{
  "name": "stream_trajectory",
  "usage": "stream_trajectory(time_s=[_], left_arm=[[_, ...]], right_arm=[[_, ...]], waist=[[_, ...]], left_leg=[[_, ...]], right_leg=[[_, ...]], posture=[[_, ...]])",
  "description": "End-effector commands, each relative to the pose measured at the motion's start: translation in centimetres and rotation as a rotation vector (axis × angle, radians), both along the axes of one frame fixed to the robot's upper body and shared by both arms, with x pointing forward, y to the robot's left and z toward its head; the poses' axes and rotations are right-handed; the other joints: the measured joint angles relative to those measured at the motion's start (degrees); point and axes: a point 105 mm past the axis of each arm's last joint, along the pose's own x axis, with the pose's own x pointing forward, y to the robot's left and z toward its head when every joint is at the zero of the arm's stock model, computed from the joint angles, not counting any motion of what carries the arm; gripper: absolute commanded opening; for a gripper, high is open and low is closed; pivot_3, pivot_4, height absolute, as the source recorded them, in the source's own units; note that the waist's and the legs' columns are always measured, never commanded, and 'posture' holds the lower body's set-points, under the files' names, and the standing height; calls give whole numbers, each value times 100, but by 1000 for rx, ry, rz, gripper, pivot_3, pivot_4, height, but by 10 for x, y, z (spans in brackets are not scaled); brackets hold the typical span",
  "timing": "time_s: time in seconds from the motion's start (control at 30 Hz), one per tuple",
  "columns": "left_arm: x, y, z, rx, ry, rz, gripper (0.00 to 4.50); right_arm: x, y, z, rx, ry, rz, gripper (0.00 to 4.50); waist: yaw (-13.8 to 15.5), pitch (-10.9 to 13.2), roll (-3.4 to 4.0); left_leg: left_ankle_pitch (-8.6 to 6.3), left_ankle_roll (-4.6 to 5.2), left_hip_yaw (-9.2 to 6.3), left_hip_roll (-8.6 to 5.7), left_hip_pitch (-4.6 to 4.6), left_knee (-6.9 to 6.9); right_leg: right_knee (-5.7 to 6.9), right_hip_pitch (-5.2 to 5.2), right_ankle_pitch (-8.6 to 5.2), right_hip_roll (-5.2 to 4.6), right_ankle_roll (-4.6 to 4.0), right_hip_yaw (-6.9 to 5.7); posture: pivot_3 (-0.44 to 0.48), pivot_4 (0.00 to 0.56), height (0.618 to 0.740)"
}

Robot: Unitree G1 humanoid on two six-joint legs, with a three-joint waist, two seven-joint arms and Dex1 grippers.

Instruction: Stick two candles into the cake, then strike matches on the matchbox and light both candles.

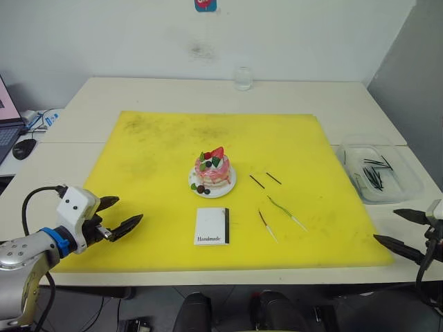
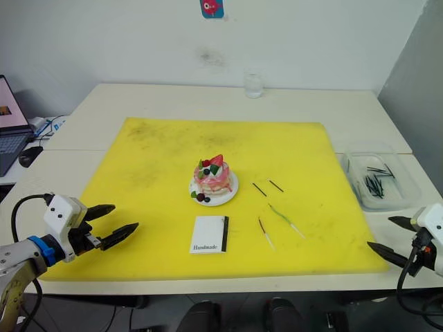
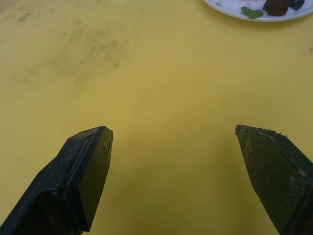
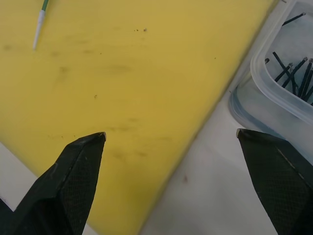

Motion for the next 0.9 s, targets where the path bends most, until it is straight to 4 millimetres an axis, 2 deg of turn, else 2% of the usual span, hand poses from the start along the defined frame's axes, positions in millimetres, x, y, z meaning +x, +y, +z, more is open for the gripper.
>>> stream_trajectory(time_s=[0.03, 0.17, 0.37, 0.5, 0.67, 0.9], left_arm=[[-3, -5, 18, -40, -10, -36, 4480], [-12, -34, 24, -80, 29, -168, 4480], [-28, -97, 37, -119, 36, -448, 4480], [-34, -141, 44, -164, 1, -622, 4480], [-27, -176, 52, -225, -96, -716, 4480], [-35, -197, 39, -180, -103, -893, 4480]], right_arm=[[2, 3, 15, -12, -51, 18, 4500], [6, 17, 27, 7, -88, 56, 4500], [9, 58, 50, 50, -156, 162, 4500], [15, 87, 57, 80, -228, 168, 4500], [15, 115, 42, 115, -203, 144, 4500], [28, 125, 8, 100, -157, 37, 4500]], waist=[[-1, 0, 0], [-2, 1, 0], [0, 1, 1], [2, 1, 1], [5, 1, 0], [-6, 1, 0]], left_leg=[[0, 0, 0, 0, 0, 0], [0, 0, 0, 0, -3, 0], [0, 0, 0, -1, -3, 0], [0, 0, -2, -3, -6, 2], [0, 0, -1, -9, -13, 5], [0, 0, 2, -13, -18, 4]], right_leg=[[0, 0, 0, 0, 0, 0], [0, -3, 0, 0, 1, 0], [1, -3, 1, 0, 2, 3], [1, -3, 2, 1, 4, 2], [-1, -3, 4, 5, 8, 4], [4, -21, 5, 36, 9, 11]], posture=[[0, 150, 740], [0, 150, 740], [0, 150, 740], [0, 150, 740], [0, 150, 740], [0, 150, 740]])
